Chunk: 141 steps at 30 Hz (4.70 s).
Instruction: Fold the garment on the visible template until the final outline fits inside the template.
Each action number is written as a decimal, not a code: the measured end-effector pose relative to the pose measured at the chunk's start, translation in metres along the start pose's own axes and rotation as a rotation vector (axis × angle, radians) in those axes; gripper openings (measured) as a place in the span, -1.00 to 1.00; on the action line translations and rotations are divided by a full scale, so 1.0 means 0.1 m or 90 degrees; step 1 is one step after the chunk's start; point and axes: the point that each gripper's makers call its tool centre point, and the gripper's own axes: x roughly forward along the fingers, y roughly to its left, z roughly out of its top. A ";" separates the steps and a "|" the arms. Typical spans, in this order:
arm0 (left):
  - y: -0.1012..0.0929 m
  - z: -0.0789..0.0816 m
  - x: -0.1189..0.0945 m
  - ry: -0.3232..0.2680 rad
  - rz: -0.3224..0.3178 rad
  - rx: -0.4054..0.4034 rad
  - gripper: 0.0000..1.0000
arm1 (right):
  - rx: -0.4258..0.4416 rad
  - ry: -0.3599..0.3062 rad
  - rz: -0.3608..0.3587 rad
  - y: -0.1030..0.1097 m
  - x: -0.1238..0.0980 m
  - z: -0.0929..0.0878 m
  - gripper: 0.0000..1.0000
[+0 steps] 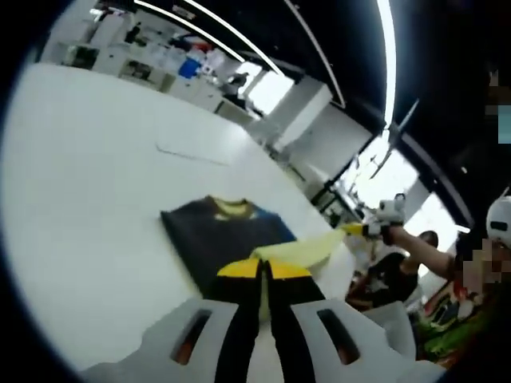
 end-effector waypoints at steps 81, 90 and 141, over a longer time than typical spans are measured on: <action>1.45 0.21 0.96 0.043 0.176 0.267 -0.50 | -0.185 0.070 -0.042 -1.00 1.49 0.09 -0.33; 1.31 0.25 0.95 0.131 0.157 0.487 -0.40 | -0.386 0.079 -0.043 -0.97 1.30 0.25 -0.40; 1.32 0.36 1.10 0.212 0.159 0.632 -1.00 | -0.595 0.130 -0.024 -0.89 1.50 0.44 -1.00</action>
